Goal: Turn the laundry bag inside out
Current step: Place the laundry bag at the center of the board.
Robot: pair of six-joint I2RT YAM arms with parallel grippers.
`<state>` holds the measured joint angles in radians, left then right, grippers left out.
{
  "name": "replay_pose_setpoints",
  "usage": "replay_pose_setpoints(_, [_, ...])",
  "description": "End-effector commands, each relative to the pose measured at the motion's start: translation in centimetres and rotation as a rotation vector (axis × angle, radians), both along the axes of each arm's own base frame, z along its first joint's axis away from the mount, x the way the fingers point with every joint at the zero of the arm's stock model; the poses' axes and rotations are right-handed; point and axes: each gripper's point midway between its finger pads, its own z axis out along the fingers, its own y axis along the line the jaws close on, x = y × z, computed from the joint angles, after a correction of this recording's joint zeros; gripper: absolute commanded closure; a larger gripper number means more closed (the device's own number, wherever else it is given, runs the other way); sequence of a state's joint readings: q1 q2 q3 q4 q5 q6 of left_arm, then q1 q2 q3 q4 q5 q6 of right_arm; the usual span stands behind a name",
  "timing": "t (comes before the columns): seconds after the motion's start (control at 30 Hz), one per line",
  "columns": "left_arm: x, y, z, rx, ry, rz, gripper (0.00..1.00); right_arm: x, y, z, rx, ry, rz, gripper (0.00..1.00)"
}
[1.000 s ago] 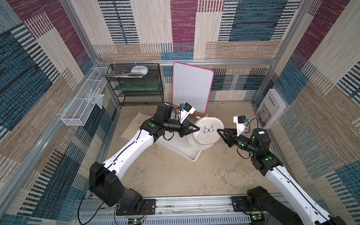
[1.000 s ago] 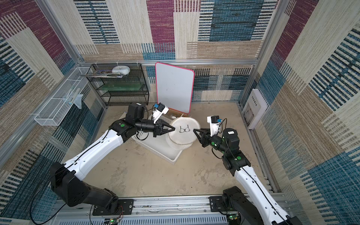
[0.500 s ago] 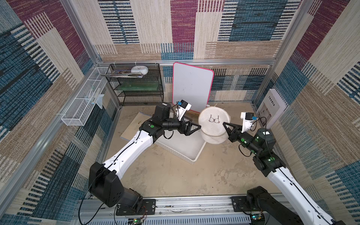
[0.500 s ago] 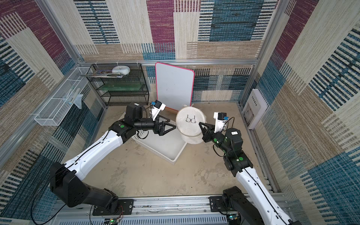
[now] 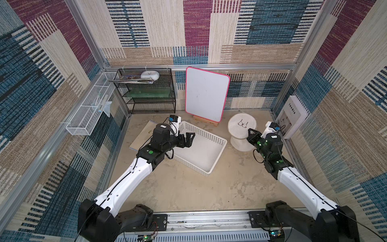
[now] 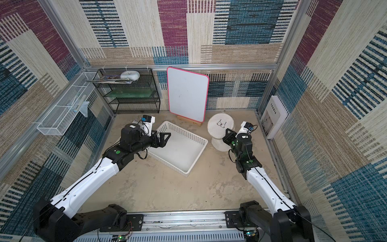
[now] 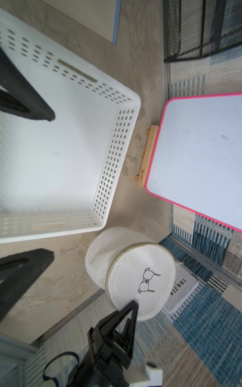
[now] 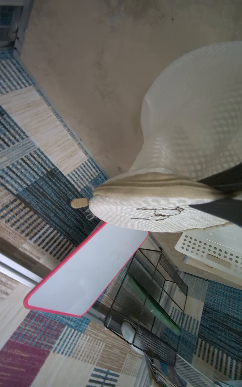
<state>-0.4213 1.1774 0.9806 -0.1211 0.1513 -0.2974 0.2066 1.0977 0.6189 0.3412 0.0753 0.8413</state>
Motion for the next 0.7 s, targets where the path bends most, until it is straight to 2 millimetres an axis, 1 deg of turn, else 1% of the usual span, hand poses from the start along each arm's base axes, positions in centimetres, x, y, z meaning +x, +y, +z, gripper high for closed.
replay_pose_setpoints(0.0, [1.1, 3.8, 0.4, 0.006, -0.052, 0.214, 0.01, 1.1, 0.0, 1.0, 0.175, -0.084, 0.004, 1.0])
replay_pose_setpoints(0.07, [0.9, 5.1, -0.2, 0.005, -0.043, 0.266, 0.01, 1.1, -0.7, -0.7, 0.222, -0.063, -0.011, 1.0])
replay_pose_setpoints(0.1, [0.9, 5.5, -0.4, 0.003, -0.04, 0.277, 0.01, 0.9, -1.0, -1.4, 0.242, -0.054, -0.022, 1.0])
replay_pose_setpoints(0.27, [1.0, 6.5, -1.1, -0.007, -0.031, 0.318, 0.01, -0.8, -2.9, -4.4, 0.248, 0.012, -0.092, 1.0])
replay_pose_setpoints(0.3, [1.0, 6.7, -1.2, -0.007, -0.029, 0.327, 0.01, -1.1, -3.1, -5.0, 0.244, 0.026, -0.104, 0.96])
replay_pose_setpoints(0.33, [1.1, 7.0, -1.2, -0.011, -0.03, 0.339, 0.01, -1.5, -3.6, -5.6, 0.236, 0.043, -0.123, 0.86])
replay_pose_setpoints(0.37, [1.1, 7.3, -1.4, -0.012, -0.027, 0.355, 0.01, -1.9, -4.0, -6.1, 0.224, 0.062, -0.148, 0.7])
replay_pose_setpoints(0.43, [1.1, 8.1, -1.3, -0.011, -0.034, 0.391, 0.01, -2.6, -5.3, -6.4, 0.177, 0.082, -0.204, 0.4])
replay_pose_setpoints(0.47, [1.0, 8.6, -1.3, -0.003, -0.038, 0.416, 0.01, -3.0, -5.9, -6.3, 0.136, 0.091, -0.233, 0.32])
replay_pose_setpoints(0.53, [0.8, 10.0, -1.4, 0.019, -0.051, 0.472, 0.01, -4.0, -8.0, -5.3, 0.042, 0.085, -0.329, 0.25])
replay_pose_setpoints(0.6, [0.6, 11.5, -1.4, 0.043, -0.072, 0.535, 0.01, -5.4, -10.3, -3.7, -0.066, 0.064, -0.438, 0.24])
replay_pose_setpoints(0.67, [0.6, 12.8, -1.7, 0.081, -0.093, 0.586, 0.01, -6.5, -12.1, -1.5, -0.182, 0.013, -0.515, 0.24])
